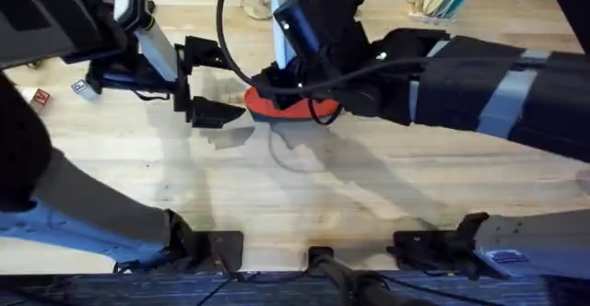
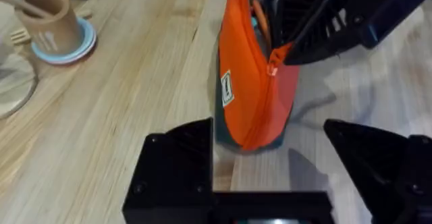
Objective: Unzip the bag, pick up the pens from the table one at a time and place them inside, then zip the bag closed.
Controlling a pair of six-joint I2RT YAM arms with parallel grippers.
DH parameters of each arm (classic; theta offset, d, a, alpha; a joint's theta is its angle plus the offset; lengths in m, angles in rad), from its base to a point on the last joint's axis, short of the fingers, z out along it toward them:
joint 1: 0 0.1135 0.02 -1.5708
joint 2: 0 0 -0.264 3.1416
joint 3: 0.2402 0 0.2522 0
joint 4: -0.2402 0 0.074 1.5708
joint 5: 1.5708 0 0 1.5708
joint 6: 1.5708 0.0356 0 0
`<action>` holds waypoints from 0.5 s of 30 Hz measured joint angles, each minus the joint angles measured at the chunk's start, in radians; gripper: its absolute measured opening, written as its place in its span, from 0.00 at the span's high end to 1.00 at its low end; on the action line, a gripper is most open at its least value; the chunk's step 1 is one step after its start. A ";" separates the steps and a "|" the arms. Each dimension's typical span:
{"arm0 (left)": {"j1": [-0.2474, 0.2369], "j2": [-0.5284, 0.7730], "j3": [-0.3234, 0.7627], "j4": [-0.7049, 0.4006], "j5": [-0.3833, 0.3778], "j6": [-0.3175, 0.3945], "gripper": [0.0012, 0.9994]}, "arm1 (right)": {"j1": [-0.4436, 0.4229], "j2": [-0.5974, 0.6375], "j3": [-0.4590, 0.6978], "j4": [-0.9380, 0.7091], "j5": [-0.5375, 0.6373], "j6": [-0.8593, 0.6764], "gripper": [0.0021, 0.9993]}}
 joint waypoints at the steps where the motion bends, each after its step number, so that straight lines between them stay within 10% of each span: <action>1: -0.007 0.009 0.000 0.005 0.012 0.000 0.01 | 0.000 0.000 0.000 0.000 0.000 -0.001 0.97; 10: -0.090 0.024 0.000 0.089 0.047 -0.012 0.01 | 0.000 0.000 0.000 0.000 0.000 -0.001 0.97; 15: -0.156 0.024 0.000 0.269 0.013 -0.199 0.01 | 0.000 0.000 0.000 0.000 0.000 -0.001 0.97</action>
